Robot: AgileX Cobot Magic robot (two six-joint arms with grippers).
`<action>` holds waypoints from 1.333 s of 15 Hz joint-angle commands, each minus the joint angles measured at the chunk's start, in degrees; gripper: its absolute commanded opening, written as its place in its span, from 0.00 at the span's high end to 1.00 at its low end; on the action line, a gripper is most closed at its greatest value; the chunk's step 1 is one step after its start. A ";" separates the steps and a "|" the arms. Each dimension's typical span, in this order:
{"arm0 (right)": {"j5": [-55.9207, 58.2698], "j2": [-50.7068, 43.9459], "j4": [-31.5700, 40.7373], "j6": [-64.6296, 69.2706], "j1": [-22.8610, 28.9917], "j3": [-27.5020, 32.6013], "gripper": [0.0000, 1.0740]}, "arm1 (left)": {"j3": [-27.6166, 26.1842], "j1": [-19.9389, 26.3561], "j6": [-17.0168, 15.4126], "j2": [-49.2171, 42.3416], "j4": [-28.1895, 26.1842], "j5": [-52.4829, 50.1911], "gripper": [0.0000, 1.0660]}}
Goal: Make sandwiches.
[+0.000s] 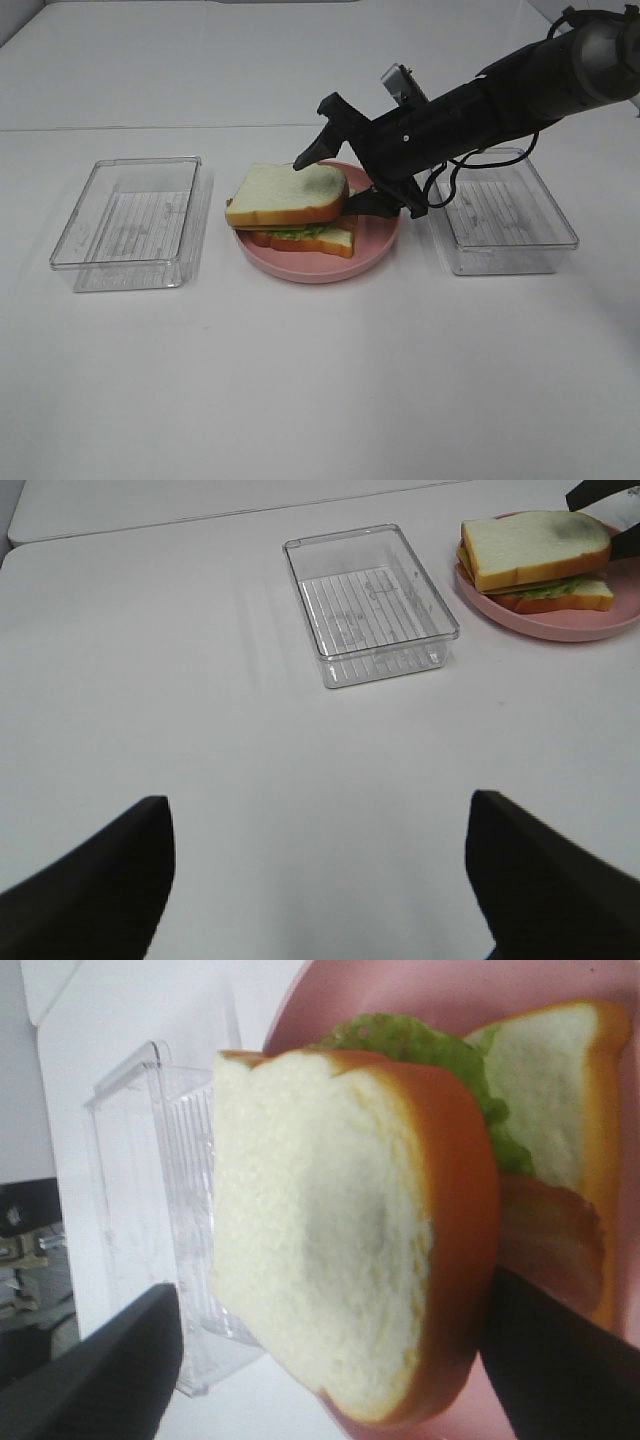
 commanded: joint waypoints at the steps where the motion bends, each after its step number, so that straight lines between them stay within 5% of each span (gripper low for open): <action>1: 2.52 -2.12 -9.17 0.23 -0.06 0.00 0.24 | 0.17 -0.23 -0.17 -0.23 -0.52 -0.57 0.28; 6: 5.04 -11.80 -34.09 9.17 -0.06 0.00 0.24 | 0.17 -0.23 -0.17 -0.23 -0.52 -0.57 0.28; 10: 21.31 -24.12 -52.88 14.27 -0.06 1.66 0.24 | 0.17 -0.23 -0.17 -0.23 -0.52 -0.57 0.28; 16: 27.44 -48.76 -56.72 14.78 -0.06 15.13 0.24 | 0.17 -0.23 -0.17 -0.23 -0.52 -0.57 0.28; 17: 30.31 -59.64 -58.21 14.78 -0.06 21.49 0.24 | 0.17 -0.23 -0.17 -0.23 -0.52 -0.57 0.28; 20: 33.00 -72.65 -60.79 14.78 -0.06 29.79 0.25 | 0.17 -0.23 -0.17 -0.23 -0.52 -0.57 0.28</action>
